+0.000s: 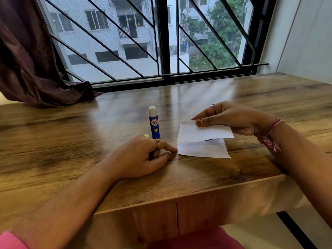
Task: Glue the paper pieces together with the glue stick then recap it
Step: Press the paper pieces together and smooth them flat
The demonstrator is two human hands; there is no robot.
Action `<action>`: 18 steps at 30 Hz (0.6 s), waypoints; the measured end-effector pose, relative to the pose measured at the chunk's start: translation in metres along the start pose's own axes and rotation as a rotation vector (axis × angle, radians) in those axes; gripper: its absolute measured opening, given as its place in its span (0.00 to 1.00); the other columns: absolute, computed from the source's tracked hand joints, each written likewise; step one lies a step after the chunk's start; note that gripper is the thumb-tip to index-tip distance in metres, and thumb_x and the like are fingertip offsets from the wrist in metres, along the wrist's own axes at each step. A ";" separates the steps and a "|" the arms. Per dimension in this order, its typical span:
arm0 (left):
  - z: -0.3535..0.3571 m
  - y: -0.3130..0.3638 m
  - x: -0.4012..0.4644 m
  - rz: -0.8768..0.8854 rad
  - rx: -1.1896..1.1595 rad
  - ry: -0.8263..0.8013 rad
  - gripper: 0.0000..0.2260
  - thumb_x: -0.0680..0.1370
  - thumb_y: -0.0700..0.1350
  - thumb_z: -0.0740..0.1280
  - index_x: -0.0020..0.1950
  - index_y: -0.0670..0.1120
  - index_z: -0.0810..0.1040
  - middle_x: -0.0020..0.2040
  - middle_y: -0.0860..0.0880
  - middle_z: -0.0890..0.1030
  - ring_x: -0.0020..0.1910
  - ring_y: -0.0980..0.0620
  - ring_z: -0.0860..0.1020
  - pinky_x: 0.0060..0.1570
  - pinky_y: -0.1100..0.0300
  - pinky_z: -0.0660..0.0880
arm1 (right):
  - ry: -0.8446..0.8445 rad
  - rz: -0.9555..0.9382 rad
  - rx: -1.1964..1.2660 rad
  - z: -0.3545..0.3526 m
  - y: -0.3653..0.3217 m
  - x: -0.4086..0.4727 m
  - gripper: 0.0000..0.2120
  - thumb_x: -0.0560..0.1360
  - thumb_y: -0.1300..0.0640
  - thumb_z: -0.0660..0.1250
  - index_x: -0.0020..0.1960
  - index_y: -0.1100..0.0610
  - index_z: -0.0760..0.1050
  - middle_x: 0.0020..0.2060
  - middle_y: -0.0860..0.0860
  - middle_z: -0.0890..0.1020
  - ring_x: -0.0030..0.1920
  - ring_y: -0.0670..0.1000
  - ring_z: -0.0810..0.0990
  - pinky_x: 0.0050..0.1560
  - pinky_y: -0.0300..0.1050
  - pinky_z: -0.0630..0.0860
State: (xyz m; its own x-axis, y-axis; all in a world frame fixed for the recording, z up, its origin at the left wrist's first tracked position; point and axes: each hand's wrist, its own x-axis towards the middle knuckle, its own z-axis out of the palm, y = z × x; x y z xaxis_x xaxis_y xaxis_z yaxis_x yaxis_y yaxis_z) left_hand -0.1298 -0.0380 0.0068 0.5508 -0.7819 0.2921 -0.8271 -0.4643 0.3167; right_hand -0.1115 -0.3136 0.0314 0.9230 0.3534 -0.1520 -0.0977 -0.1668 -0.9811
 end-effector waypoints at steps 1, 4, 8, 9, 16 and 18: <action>0.000 0.000 0.000 -0.002 0.000 -0.002 0.10 0.78 0.45 0.64 0.57 0.50 0.80 0.22 0.58 0.67 0.25 0.60 0.73 0.32 0.78 0.65 | -0.010 0.016 0.011 0.000 0.000 0.000 0.17 0.66 0.61 0.72 0.53 0.64 0.81 0.47 0.60 0.85 0.40 0.54 0.85 0.35 0.42 0.82; 0.000 0.000 -0.001 0.004 -0.004 -0.011 0.08 0.78 0.44 0.65 0.54 0.46 0.82 0.23 0.61 0.69 0.26 0.63 0.73 0.32 0.80 0.64 | -0.021 0.026 -0.010 0.000 -0.001 -0.001 0.18 0.66 0.61 0.72 0.55 0.64 0.80 0.45 0.60 0.85 0.38 0.53 0.85 0.33 0.40 0.81; -0.001 0.001 0.000 0.006 -0.005 -0.003 0.10 0.78 0.44 0.65 0.58 0.50 0.80 0.23 0.58 0.66 0.25 0.60 0.73 0.33 0.80 0.64 | 0.005 0.015 -0.075 0.000 0.000 -0.001 0.18 0.64 0.59 0.73 0.53 0.62 0.81 0.44 0.58 0.86 0.37 0.51 0.85 0.32 0.38 0.80; -0.001 0.001 0.000 0.004 -0.003 -0.002 0.10 0.78 0.44 0.65 0.58 0.50 0.80 0.23 0.58 0.66 0.25 0.60 0.73 0.33 0.79 0.64 | 0.012 0.012 -0.090 0.001 0.001 -0.001 0.17 0.64 0.58 0.73 0.53 0.61 0.81 0.44 0.58 0.86 0.37 0.51 0.85 0.32 0.39 0.80; -0.001 0.002 -0.001 -0.012 -0.008 0.000 0.10 0.78 0.43 0.65 0.57 0.49 0.81 0.23 0.58 0.68 0.25 0.60 0.73 0.32 0.78 0.65 | 0.029 -0.005 -0.169 0.003 0.003 0.000 0.19 0.64 0.56 0.74 0.53 0.61 0.81 0.45 0.57 0.86 0.38 0.51 0.84 0.32 0.38 0.79; -0.001 0.001 0.000 -0.019 -0.008 -0.006 0.09 0.78 0.43 0.65 0.55 0.47 0.82 0.23 0.59 0.70 0.25 0.60 0.73 0.32 0.79 0.65 | 0.025 -0.009 -0.177 0.003 0.003 0.000 0.19 0.64 0.56 0.74 0.53 0.60 0.82 0.45 0.57 0.86 0.38 0.51 0.84 0.33 0.38 0.80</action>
State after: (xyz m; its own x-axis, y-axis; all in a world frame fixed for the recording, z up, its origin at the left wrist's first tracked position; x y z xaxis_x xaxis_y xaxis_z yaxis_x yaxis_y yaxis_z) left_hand -0.1311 -0.0381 0.0077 0.5660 -0.7751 0.2808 -0.8154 -0.4759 0.3297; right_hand -0.1127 -0.3109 0.0283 0.9328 0.3329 -0.1381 -0.0245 -0.3238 -0.9458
